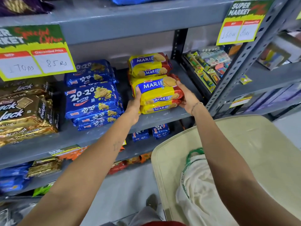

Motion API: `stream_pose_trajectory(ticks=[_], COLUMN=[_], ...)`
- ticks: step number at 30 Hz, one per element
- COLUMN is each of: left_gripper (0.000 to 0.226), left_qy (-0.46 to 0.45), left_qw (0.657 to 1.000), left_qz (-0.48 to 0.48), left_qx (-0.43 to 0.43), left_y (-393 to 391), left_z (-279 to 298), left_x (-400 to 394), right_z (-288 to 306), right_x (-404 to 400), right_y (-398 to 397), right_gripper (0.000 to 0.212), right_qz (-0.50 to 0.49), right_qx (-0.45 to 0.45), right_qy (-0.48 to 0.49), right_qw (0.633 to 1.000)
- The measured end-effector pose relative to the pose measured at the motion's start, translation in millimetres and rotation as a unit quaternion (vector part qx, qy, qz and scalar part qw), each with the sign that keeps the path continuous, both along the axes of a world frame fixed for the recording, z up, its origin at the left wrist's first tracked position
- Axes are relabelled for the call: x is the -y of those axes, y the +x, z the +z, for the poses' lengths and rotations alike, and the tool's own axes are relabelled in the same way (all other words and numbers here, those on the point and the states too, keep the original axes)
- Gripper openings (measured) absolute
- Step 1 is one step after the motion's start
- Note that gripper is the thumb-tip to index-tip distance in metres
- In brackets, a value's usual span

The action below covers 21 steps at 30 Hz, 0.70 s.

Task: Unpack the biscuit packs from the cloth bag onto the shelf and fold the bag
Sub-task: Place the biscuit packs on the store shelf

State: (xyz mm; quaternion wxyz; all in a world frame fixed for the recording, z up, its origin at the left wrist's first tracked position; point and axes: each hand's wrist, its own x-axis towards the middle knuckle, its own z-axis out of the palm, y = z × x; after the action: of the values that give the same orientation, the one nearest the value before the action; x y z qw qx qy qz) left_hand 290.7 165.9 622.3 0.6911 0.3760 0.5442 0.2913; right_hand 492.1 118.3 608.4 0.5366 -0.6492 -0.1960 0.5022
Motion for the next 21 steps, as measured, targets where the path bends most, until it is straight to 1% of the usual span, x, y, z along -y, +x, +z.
stream_pose_trajectory(ticks=[1,2,3,4,5,6,7,8,9,11,13,15,17,19,20,21], left_gripper=[0.064,0.073,0.077,0.075,0.068,0.06,0.053,0.047,0.041,0.031,0.022,0.021,0.029,0.041,0.049,0.058], left_qy=[0.014,0.056,0.132,0.233,0.341,0.438,0.514,0.564,0.594,0.619,0.611,0.575,0.517,0.447,0.411,0.375], left_qw=[0.999,0.994,0.98,0.953,0.913,0.868,0.829,0.8,0.78,0.742,0.717,0.706,0.706,0.671,0.649,0.637], left_qz=[0.006,0.016,0.024,0.031,0.03,0.016,-0.018,-0.066,-0.12,-0.227,-0.316,-0.39,-0.443,-0.521,-0.555,-0.578], left_qx=[-0.035,-0.09,-0.148,-0.192,-0.222,-0.233,-0.222,-0.193,-0.16,-0.118,-0.112,-0.137,-0.195,-0.281,-0.319,-0.346], left_y=[1.7,2.8,2.6,1.5,0.5,0.3,1.6,5.1,9.3,19.8,28.1,34.8,41.9,56.6,64.1,69.9], left_z=[0.4,-0.4,-0.8,0.0,1.1,3.1,4.0,3.1,0.5,-10.9,-28.9,-46.7,-64.0,-82.2,-91.0,-97.7], left_x=[1.5,4.8,10.1,16.0,25.1,34.5,44.6,55.8,67.2,92.8,117.0,138.4,154.3,173.2,184.0,193.0], right_z=[2.6,5.1,6.1,8.5,8.7,8.9,6.0,2.9,-0.7,-9.8,-25.4,-45.5,-61.4,-75.5,-81.5,-85.9], right_x=[1.2,4.7,9.3,14.7,23.4,32.0,42.0,55.8,70.0,105.3,145.7,193.6,243.2,298.3,326.6,350.8], right_y=[-0.2,-0.4,-0.7,-3.3,-7.0,-12.0,-17.8,-25.2,-33.7,-49.5,-62.3,-70.8,-75.8,-78.3,-79.1,-79.5], right_gripper=[0.087,0.095,0.091,0.074,0.056,0.047,0.042,0.037,0.032,0.024,0.017,0.014,0.019,0.027,0.03,0.033], right_qz=[-0.004,-0.016,-0.04,-0.073,-0.112,-0.143,-0.165,-0.187,-0.203,-0.222,-0.235,-0.273,-0.31,-0.367,-0.395,-0.414], right_qx=[0.019,0.047,0.079,0.115,0.151,0.187,0.222,0.254,0.282,0.316,0.333,0.324,0.317,0.309,0.302,0.299], right_qy=[-0.012,-0.031,-0.036,-0.025,-0.011,0.001,0.009,0.019,0.033,0.051,0.025,-0.028,-0.107,-0.222,-0.289,-0.348], right_qw=[1.0,0.998,0.995,0.99,0.982,0.972,0.961,0.949,0.937,0.921,0.913,0.905,0.89,0.849,0.818,0.786])
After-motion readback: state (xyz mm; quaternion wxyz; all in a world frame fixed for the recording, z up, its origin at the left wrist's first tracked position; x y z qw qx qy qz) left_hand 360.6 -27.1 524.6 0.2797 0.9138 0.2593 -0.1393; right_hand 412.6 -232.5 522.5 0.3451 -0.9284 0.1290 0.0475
